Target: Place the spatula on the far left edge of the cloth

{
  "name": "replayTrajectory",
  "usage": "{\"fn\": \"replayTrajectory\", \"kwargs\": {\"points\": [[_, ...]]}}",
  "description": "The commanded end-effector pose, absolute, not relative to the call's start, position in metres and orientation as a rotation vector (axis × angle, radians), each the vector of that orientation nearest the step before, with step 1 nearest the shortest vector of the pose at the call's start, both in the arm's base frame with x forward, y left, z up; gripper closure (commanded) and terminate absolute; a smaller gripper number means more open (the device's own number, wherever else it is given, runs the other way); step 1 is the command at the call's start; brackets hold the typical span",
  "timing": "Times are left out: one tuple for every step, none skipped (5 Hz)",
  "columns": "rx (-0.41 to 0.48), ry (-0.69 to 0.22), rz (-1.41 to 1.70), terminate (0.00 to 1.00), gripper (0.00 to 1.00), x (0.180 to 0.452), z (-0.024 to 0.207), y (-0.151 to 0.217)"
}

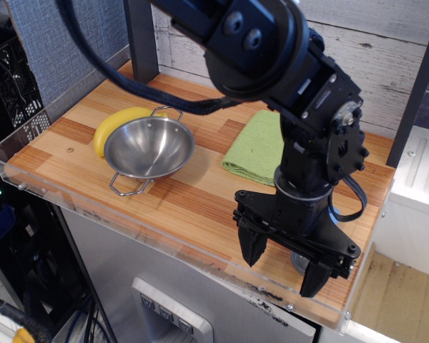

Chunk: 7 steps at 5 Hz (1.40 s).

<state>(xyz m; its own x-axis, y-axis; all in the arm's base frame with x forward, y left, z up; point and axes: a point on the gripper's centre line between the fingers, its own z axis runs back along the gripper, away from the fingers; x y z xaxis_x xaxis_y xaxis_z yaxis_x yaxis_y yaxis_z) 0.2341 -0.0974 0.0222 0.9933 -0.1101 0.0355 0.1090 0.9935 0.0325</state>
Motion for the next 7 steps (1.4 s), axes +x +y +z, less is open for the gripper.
{"fn": "replayTrajectory", "kwargs": {"points": [[0.036, -0.030, -0.101, 0.00, 0.00, 0.239, 0.016, -0.097], [0.023, -0.013, -0.090, 0.00, 0.00, 0.241, 0.011, -0.100], [0.025, -0.005, -0.098, 0.00, 0.00, 0.240, 0.005, -0.102], [0.003, -0.020, -0.115, 0.00, 0.00, 0.248, 0.008, -0.111], [-0.004, -0.032, -0.104, 0.00, 0.00, 0.252, 0.005, -0.119], [-0.009, -0.066, -0.088, 0.00, 0.00, 0.254, 0.003, -0.120], [-0.004, -0.108, -0.098, 0.00, 0.00, 0.257, 0.003, -0.120]]}}
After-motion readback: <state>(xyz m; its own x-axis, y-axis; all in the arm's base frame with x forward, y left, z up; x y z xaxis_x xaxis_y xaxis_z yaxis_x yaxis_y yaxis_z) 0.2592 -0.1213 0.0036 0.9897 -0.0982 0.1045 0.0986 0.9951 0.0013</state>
